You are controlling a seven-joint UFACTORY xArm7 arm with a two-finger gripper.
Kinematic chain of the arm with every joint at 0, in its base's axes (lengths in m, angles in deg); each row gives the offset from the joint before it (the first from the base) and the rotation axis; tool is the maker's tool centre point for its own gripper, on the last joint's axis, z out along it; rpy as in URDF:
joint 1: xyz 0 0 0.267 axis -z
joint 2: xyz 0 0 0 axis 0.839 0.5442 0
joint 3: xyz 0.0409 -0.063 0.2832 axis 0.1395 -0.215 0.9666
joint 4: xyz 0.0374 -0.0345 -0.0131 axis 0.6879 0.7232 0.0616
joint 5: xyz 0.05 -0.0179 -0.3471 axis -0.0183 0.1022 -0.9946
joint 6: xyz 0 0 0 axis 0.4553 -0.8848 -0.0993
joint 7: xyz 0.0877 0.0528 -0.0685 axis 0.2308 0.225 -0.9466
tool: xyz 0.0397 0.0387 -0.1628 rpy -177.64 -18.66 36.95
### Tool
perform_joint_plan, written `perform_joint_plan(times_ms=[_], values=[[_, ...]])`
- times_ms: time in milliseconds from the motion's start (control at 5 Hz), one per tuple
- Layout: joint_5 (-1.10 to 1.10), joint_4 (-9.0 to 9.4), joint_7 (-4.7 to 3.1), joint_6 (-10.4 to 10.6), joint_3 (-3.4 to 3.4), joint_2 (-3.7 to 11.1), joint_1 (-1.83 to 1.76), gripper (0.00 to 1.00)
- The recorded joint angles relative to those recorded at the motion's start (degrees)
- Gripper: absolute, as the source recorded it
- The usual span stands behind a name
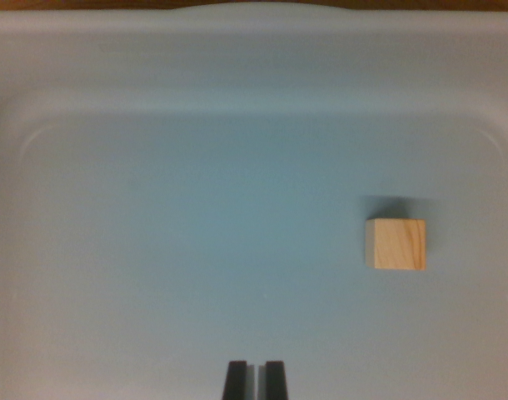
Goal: Push wooden cube
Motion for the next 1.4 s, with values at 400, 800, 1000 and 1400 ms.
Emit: perform_joint_plan(times_ms=[400, 800, 1000, 1400], values=[[0.13, 1.4, -0.76, 1.99, -0.36, 0.86, 0.33, 0.0], [0.27, 2.84, -1.55, 4.05, -0.73, 1.75, 0.67, 0.0], [0.42, 4.46, -2.44, 6.38, -1.15, 2.75, 1.05, 0.0], [0.58, 6.18, -3.38, 8.83, -1.59, 3.8, 1.45, 0.0]])
